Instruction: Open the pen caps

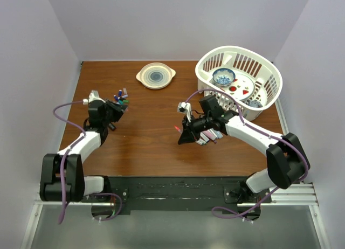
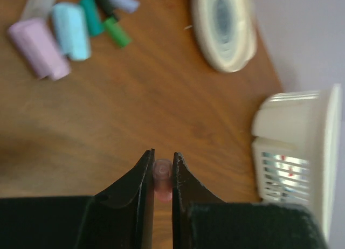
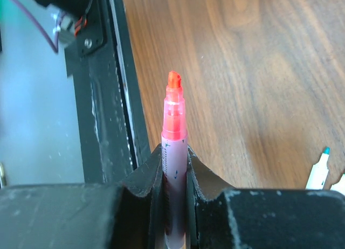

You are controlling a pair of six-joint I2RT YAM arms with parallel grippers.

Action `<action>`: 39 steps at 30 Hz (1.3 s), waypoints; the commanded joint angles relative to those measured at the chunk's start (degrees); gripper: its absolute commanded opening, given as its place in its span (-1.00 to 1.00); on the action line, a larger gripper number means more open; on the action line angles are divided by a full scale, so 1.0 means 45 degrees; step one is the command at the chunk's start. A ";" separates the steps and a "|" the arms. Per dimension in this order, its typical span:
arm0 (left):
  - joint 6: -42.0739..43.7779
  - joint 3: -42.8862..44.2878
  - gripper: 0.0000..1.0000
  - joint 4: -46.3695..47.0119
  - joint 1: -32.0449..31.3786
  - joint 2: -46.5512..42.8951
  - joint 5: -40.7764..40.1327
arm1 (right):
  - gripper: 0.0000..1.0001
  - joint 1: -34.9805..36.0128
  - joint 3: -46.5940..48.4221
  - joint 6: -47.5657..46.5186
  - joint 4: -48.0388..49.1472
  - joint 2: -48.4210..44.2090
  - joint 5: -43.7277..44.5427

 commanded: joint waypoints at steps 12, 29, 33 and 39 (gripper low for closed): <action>0.1290 0.1837 -0.46 -0.2163 0.0568 0.3898 -0.2003 | -1.00 0.0037 0.0818 -0.1656 -0.1034 0.0043 -0.0301; 0.2185 0.3755 -0.11 -0.2594 0.1251 0.3672 -0.1107 | -1.00 -0.0159 0.1111 -0.2494 -0.1698 -0.0015 0.2012; 0.3671 0.3424 0.00 -0.1814 0.1290 0.2147 0.0434 | -1.00 -0.0391 0.1345 -0.3491 -0.2459 0.0062 0.4886; 0.4962 0.2877 0.16 -0.1635 0.1310 0.0659 0.1783 | -1.00 -0.1660 0.1443 -0.3629 -0.2792 0.0062 0.4896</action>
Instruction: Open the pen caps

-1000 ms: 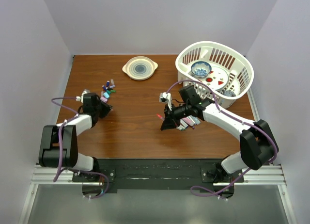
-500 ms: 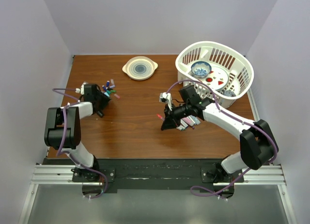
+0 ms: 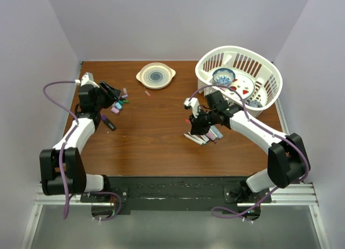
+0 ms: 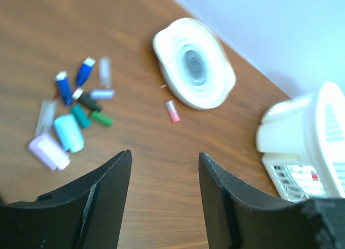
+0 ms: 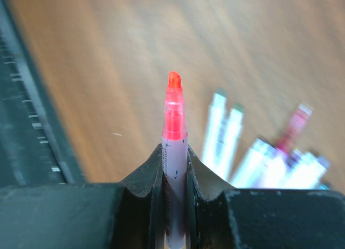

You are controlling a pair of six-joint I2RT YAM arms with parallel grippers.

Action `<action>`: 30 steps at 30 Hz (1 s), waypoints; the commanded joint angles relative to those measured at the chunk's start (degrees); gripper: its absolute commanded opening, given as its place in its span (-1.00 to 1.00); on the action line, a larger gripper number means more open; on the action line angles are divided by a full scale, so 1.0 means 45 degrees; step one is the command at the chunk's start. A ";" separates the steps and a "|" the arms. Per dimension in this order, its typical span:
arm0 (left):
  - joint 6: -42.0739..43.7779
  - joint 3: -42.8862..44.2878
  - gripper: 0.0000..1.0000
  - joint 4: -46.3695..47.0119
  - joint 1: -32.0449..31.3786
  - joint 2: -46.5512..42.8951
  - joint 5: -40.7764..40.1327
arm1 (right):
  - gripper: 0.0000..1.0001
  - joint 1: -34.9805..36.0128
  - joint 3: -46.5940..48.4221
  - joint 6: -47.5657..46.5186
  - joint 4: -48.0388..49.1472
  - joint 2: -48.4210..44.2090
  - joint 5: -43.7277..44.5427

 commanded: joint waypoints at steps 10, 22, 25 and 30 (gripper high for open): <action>0.3111 -0.0270 0.20 -0.1363 0.0110 -0.2057 0.2394 | -1.00 -0.0818 0.0617 -0.0798 -0.0695 0.0487 0.0859; 0.4047 0.0043 0.21 -0.5250 0.0110 -0.3229 -0.1023 | -0.99 -0.0818 0.1047 -0.1307 -0.1575 0.1990 0.3220; 0.4107 -0.0270 0.24 -0.5056 0.0110 -0.3659 -0.1337 | -0.92 -0.0818 0.1125 -0.1229 -0.1633 0.2342 0.3417; 0.4245 -0.0154 0.24 -0.5055 0.0130 -0.3720 -0.1474 | -0.81 -0.0798 0.1184 -0.1111 -0.1633 0.2733 0.3476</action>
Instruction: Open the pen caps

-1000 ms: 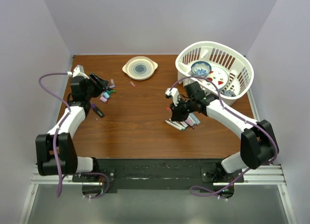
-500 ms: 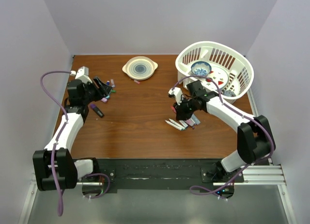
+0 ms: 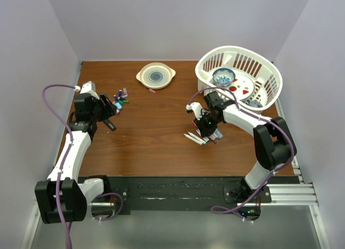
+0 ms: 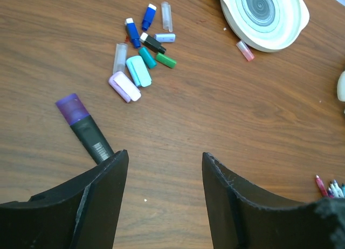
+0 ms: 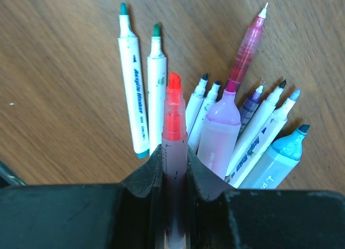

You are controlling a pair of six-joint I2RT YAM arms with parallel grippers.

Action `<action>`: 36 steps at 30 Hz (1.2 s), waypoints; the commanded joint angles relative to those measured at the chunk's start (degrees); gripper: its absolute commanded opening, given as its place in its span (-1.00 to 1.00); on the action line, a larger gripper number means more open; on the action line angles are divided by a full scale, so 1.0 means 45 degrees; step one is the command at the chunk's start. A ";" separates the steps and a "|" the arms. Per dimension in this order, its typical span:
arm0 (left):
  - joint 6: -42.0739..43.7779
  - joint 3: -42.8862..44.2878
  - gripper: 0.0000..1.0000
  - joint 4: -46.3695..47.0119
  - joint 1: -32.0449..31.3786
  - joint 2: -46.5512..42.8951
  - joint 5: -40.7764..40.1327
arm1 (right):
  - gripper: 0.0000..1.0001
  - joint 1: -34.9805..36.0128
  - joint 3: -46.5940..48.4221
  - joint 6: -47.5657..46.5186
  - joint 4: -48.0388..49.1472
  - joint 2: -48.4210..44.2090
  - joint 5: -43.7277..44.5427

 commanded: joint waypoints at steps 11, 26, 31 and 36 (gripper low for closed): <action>0.0549 0.0269 0.24 0.0006 0.0130 -0.0139 -0.0307 | -0.60 0.0159 0.0587 -0.0057 -0.0201 0.0355 0.0479; 0.0490 0.0210 0.25 0.0045 0.0189 -0.0081 -0.0210 | -0.51 0.0178 0.0646 -0.0058 -0.0260 0.0238 0.0479; 0.0120 0.0230 0.54 -0.0130 0.0461 0.0407 -0.0190 | -0.45 0.0159 0.0685 -0.0057 -0.0337 -0.0035 0.0362; -0.0387 0.0113 0.60 -0.0092 0.1008 0.0992 0.0298 | -0.21 0.0140 0.0704 -0.0136 -0.0357 -0.0678 0.0089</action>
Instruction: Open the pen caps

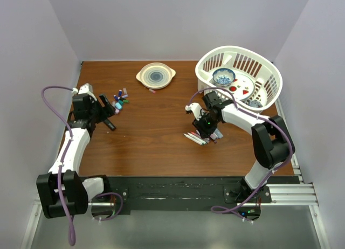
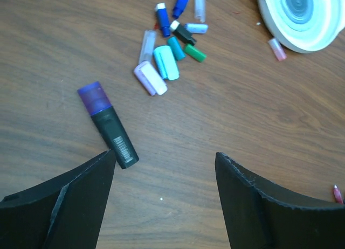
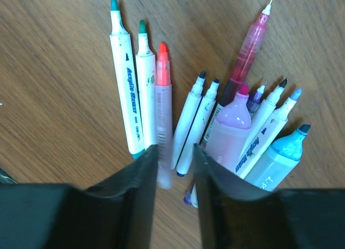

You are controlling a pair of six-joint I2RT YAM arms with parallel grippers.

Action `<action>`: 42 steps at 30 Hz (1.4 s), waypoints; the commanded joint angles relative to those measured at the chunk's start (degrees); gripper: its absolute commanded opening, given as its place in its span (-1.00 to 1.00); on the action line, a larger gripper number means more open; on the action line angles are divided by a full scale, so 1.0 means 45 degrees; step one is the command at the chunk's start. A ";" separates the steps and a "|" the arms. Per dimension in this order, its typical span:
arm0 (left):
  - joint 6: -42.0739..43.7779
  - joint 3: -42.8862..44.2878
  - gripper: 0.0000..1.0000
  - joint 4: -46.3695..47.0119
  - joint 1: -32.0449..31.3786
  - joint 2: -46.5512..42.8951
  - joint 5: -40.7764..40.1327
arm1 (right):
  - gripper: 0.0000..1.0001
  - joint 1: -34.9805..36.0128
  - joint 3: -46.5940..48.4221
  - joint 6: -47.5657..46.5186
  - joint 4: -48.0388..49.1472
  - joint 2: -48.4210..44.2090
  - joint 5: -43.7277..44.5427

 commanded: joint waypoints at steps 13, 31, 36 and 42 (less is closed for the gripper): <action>-0.3322 0.1052 -0.06 -0.1757 0.0832 0.4565 -0.1020 | -0.17 0.0052 0.0559 -0.0560 -0.0509 -0.2211 -0.2130; -0.3345 0.5602 0.09 -0.4315 0.0851 0.9198 -0.3147 | -0.16 0.0228 0.0598 -0.0756 -0.0802 -0.2954 -0.3244; -0.2310 0.8159 0.09 -0.5800 0.0832 1.0856 -0.4418 | -0.17 0.0228 0.0578 -0.0775 -0.0783 -0.3149 -0.3264; -0.2093 0.8223 0.05 -0.5762 0.0831 1.1388 -0.3990 | -0.16 0.0247 0.0559 -0.0756 -0.0763 -0.3247 -0.3264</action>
